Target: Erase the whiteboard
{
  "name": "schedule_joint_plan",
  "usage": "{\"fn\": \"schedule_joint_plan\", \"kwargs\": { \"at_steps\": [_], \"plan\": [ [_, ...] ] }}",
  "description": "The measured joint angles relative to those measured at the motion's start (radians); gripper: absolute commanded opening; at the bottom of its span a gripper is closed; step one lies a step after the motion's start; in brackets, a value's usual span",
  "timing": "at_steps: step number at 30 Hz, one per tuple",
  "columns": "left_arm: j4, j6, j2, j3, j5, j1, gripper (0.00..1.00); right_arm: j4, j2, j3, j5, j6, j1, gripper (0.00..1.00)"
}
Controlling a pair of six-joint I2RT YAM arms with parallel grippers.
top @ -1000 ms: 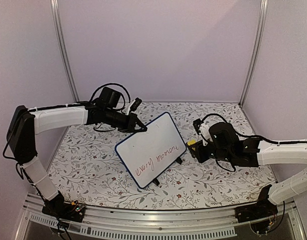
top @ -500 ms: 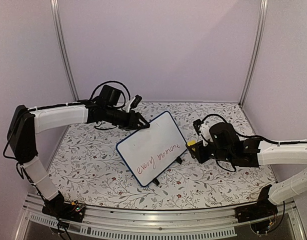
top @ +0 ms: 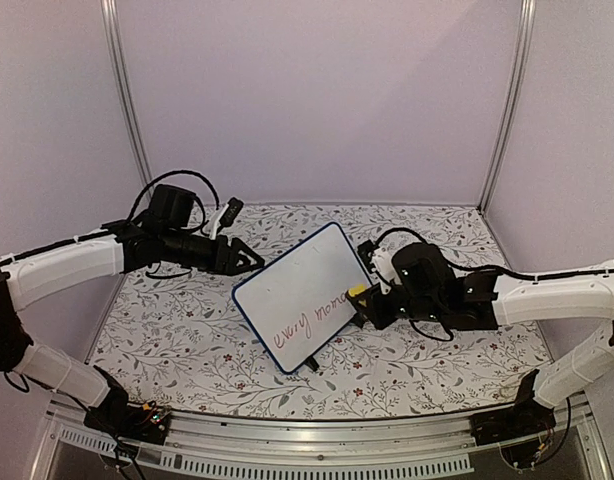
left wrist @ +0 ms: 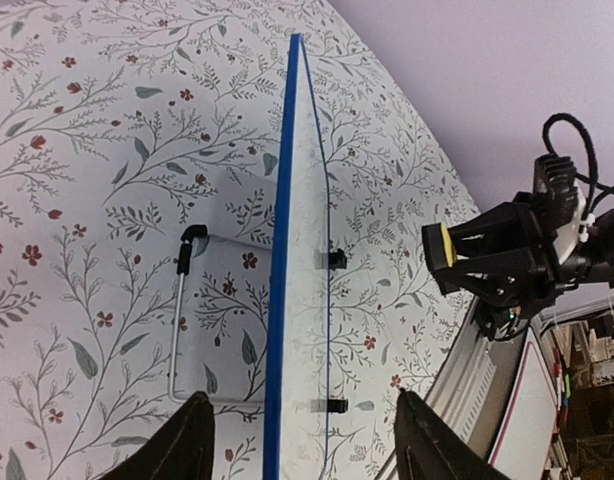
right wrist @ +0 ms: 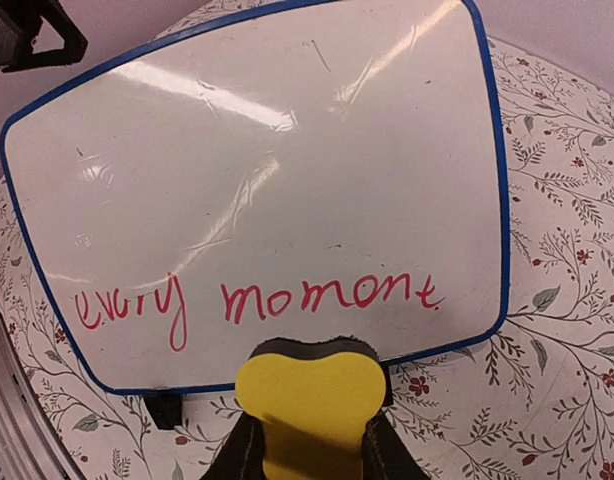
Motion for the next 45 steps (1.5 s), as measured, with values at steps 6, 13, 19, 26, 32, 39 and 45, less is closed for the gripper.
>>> {"fn": "schedule_joint_plan", "kwargs": {
  "at_steps": [6,13,19,26,32,39,45],
  "plan": [
    [-0.017,0.025,-0.012,-0.120,0.030,0.009,0.51,-0.002,0.132,0.136,0.005,-0.008,0.064,0.21],
    [-0.014,0.052,-0.064,-0.150,0.046,0.009,0.16,-0.011,0.252,0.258,0.026,-0.026,0.143,0.21],
    [-0.006,0.052,-0.080,-0.156,0.047,0.009,0.00,-0.019,0.303,0.306,0.053,-0.036,0.188,0.21],
    [-0.003,0.048,-0.080,-0.158,0.051,0.010,0.00,-0.017,0.358,0.331,0.079,-0.053,0.238,0.21],
    [0.000,0.047,-0.080,-0.159,0.053,0.012,0.00,-0.011,0.375,0.349,0.082,-0.072,0.262,0.21],
    [0.001,0.046,-0.080,-0.160,0.055,0.014,0.00,-0.007,0.440,0.408,0.084,-0.087,0.278,0.21],
    [0.001,0.046,-0.080,-0.161,0.061,0.019,0.00,-0.008,0.499,0.449,0.086,-0.094,0.296,0.21]
  ]
}}
